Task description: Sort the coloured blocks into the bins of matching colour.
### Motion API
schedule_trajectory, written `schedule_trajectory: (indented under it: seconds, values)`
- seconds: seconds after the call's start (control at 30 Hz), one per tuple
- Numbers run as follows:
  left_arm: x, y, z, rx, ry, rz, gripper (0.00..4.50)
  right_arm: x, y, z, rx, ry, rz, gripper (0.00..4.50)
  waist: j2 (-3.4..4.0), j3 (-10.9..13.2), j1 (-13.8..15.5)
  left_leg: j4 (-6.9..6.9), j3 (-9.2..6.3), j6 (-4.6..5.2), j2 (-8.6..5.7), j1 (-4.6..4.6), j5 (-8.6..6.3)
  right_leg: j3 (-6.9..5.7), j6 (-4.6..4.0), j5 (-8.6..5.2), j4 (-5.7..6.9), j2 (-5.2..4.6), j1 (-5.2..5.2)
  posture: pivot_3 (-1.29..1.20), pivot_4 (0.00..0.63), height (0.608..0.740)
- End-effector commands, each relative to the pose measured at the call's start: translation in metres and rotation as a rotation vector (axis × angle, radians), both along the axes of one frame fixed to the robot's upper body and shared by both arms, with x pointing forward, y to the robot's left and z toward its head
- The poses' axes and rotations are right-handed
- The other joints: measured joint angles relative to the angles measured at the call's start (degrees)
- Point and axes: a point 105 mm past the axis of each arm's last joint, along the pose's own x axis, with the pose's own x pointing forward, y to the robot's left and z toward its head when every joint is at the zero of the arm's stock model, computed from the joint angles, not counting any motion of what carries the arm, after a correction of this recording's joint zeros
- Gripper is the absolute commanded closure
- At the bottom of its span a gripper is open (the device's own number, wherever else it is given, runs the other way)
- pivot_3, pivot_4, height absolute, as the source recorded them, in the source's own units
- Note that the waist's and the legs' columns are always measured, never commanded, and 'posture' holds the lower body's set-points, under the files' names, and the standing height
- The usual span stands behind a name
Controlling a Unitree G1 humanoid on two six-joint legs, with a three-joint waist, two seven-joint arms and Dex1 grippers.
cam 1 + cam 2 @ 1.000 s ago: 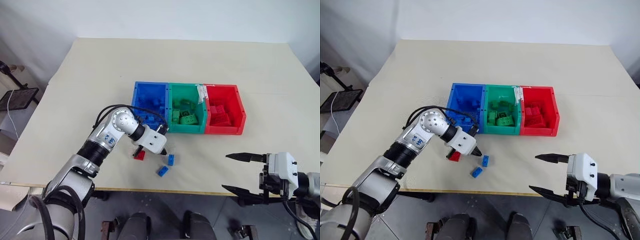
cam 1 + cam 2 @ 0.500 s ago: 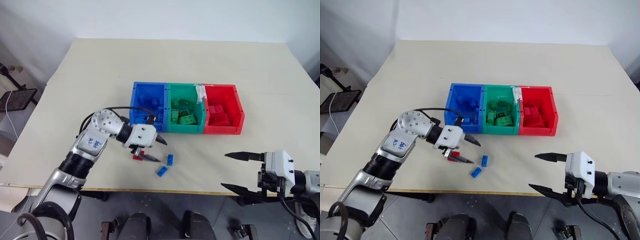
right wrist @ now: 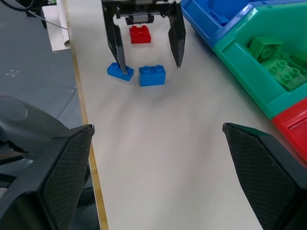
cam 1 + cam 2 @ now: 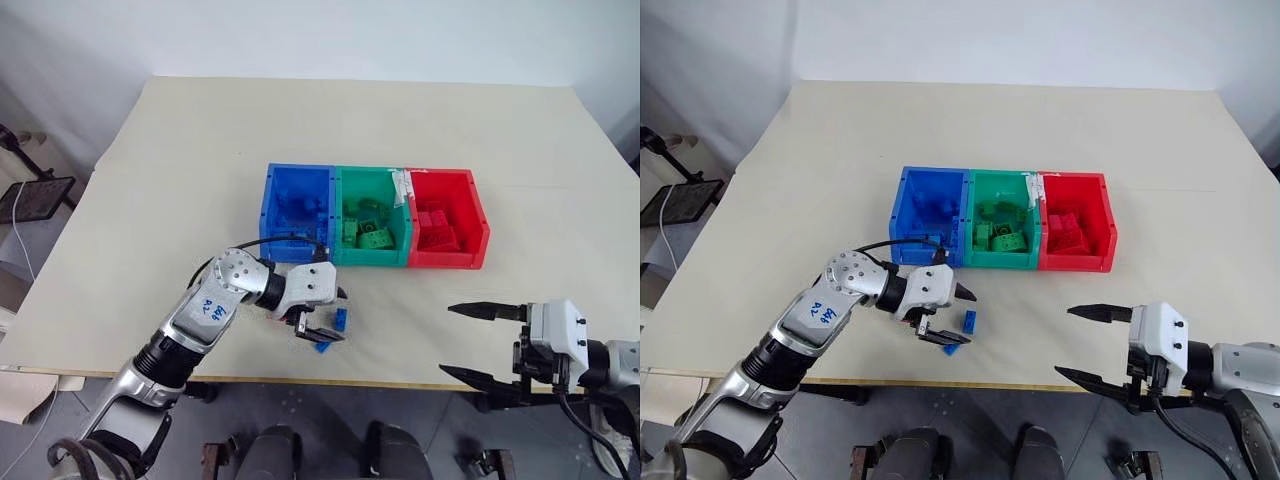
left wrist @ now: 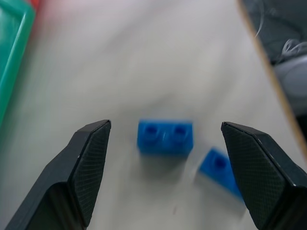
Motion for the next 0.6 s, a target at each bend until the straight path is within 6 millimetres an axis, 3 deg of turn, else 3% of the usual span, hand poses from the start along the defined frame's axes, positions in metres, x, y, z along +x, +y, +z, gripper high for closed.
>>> schedule_trajectory:
  seconds: [0.03,0.43,0.6]
  values:
    - [0.004,-0.003,0.007,0.009,-0.04,-0.005,0.59,-0.001,0.007,0.005,0.011,-0.035,0.034,0.0,-0.01,0.0,0.14,0.02,-0.01,0.0,-0.01,0.0,0.0,0.0,0.0,0.0,0.0,-0.01,0.0,0.0,0.15,0.74]
    - [0.002,-0.014,0.001,0.0,-0.008,-0.013,0.59,0.001,0.007,0.005,0.005,-0.037,0.031,0.0,0.0,0.0,-0.04,0.02,-0.01,0.0,-0.01,-0.02,0.0,-0.02,0.0,0.0,0.0,-0.01,0.0,0.0,0.15,0.74]
    - [0.007,-0.015,0.0,0.011,-0.032,0.003,1.76,0.002,0.007,0.006,0.002,-0.042,0.027,0.0,0.0,0.0,0.01,0.02,0.0,0.0,-0.02,-0.02,0.0,-0.01,0.0,0.0,-0.01,-0.01,0.0,0.0,0.15,0.74]
